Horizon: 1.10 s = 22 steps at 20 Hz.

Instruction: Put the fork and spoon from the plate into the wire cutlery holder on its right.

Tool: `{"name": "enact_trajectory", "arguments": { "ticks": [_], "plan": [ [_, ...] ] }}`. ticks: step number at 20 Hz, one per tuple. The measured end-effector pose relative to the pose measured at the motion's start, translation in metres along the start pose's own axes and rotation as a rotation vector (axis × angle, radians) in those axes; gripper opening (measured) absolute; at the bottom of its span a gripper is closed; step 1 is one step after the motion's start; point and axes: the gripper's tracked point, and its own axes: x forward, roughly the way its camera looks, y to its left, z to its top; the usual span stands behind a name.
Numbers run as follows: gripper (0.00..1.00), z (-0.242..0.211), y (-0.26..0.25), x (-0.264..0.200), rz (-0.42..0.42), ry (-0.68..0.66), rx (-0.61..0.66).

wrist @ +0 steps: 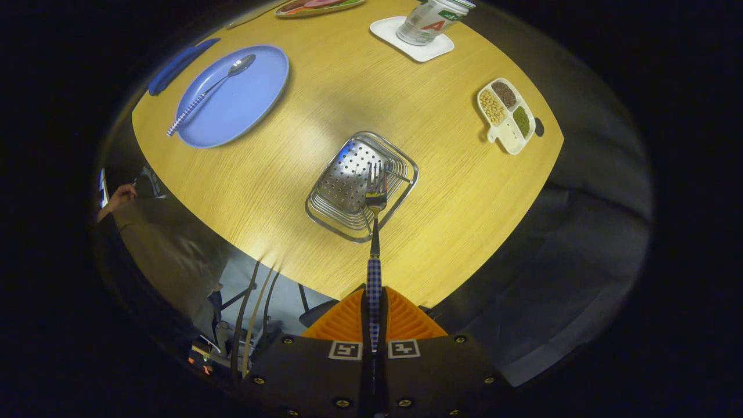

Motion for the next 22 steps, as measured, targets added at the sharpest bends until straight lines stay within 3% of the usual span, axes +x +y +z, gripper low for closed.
{"name": "enact_trajectory", "arguments": {
  "ticks": [2,6,12,22],
  "plan": [
    [0.02,0.008,0.005,0.007,0.031,0.020,-0.005],
    [0.02,0.021,-0.006,0.020,-0.001,0.064,-0.014],
    [0.02,0.028,0.000,0.028,0.051,0.103,0.009],
    [0.12,0.029,-0.003,0.023,0.121,0.026,0.190]
  ]
}}
